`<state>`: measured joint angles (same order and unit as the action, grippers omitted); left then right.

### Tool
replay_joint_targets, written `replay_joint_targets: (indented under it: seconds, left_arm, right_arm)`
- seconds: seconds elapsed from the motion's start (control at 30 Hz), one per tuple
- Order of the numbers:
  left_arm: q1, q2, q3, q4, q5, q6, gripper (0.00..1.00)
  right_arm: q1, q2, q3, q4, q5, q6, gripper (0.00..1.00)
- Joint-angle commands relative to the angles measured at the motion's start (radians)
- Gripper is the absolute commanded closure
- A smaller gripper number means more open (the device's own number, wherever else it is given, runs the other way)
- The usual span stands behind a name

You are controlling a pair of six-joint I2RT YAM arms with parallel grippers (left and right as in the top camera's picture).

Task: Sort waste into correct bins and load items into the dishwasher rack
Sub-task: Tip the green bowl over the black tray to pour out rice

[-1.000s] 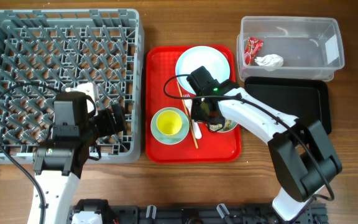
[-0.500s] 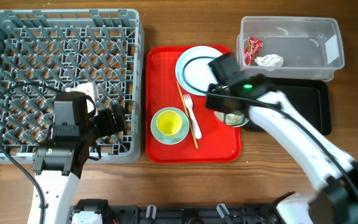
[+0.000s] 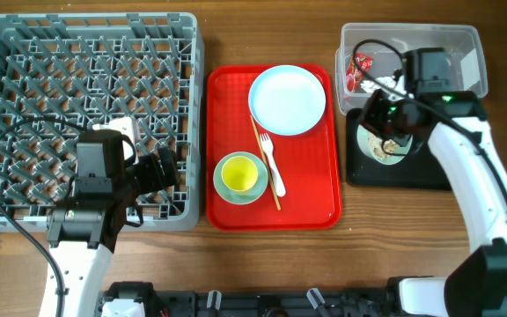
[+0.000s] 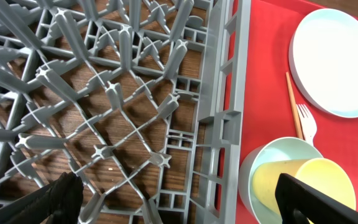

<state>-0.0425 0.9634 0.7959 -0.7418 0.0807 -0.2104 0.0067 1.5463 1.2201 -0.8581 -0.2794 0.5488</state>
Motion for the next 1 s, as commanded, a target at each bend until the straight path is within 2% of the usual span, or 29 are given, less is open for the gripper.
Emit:
replay_joint_targets:
  seconds: [0.0,0.13,0.3,0.4,0.63,0.7,0.97]
  left_arm:
    - [0.007,0.000,0.020,-0.001,0.016,0.016,0.00]
    - [0.007,0.000,0.020,-0.002,0.016,0.016,0.00]
    - [0.007,0.000,0.020,-0.004,0.016,0.016,0.00]
    - [0.007,0.000,0.020,-0.005,0.016,0.016,0.00]
    - [0.007,0.000,0.020,-0.008,0.016,0.016,0.00]
    - [0.007,0.000,0.020,-0.008,0.016,0.016,0.00]
    - [0.007,0.000,0.020,-0.012,0.016,0.016,0.00]
  right_arm:
    - [-0.092,0.036,-0.055,0.033,-0.209,-0.068,0.96]
    - [-0.191,0.051,-0.116,0.096,-0.364,-0.077,0.96]
    - [-0.332,0.064,-0.195,0.212,-0.666,-0.076,0.96]
    - [-0.392,0.090,-0.230,0.246,-0.804,-0.077,0.91]
    - [-0.446,0.143,-0.278,0.340,-1.054,-0.077,0.91]
    - [-0.446,0.163,-0.278,0.380,-1.146,-0.069,0.96]
    - [-0.451,0.179,-0.278,0.423,-1.167,-0.025,0.96]
